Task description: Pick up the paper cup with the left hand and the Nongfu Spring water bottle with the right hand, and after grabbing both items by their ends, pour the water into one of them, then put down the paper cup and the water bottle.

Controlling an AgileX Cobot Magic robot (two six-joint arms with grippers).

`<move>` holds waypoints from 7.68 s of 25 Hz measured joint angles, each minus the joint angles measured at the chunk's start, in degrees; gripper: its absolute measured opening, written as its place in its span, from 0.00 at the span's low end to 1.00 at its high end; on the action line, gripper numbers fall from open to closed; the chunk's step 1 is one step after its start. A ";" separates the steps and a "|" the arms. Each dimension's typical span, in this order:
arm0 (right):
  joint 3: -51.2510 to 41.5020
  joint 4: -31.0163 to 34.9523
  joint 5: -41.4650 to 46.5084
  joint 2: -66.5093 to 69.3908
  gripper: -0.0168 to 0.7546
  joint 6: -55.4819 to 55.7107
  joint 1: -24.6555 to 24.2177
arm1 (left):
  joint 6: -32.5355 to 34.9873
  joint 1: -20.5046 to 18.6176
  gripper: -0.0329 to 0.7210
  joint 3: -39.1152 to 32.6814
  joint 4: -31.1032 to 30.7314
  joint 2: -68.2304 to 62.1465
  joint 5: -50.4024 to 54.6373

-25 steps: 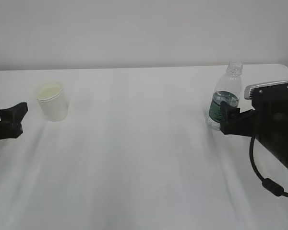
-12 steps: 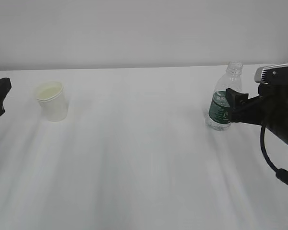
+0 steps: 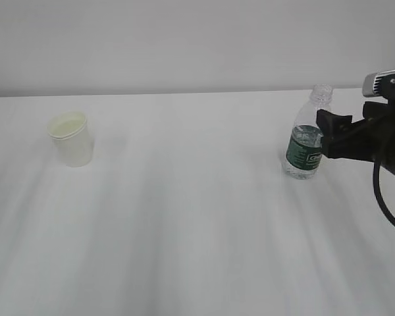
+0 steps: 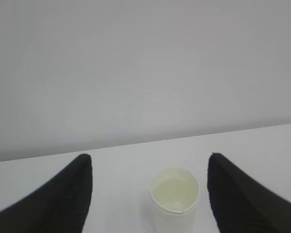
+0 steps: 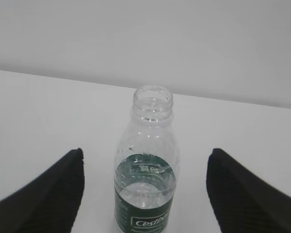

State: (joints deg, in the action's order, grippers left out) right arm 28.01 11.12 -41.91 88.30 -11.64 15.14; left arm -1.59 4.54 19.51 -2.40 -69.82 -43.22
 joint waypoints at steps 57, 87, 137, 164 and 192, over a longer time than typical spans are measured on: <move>-0.62 -2.14 47.05 -46.87 0.79 -10.65 0.00 | 0.00 0.00 0.74 13.72 6.65 56.55 74.63; -0.62 -5.36 47.78 -50.96 0.79 -13.77 -9.86 | 0.16 0.00 0.74 15.95 6.14 58.05 87.69; -0.62 -17.41 94.11 -79.83 0.79 8.40 -10.23 | 0.26 0.00 0.61 13.14 5.51 61.04 112.65; 0.83 -13.72 105.93 -80.62 0.79 8.54 -10.23 | 0.26 0.00 0.59 11.18 5.51 61.04 105.72; 0.08 -12.37 106.91 -89.26 0.79 5.99 -10.23 | 0.26 0.00 0.57 10.96 5.51 69.64 105.72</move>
State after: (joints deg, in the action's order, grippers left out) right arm 28.09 -1.26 65.01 -0.96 -5.65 4.91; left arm -1.34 4.54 30.46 3.10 -0.18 62.51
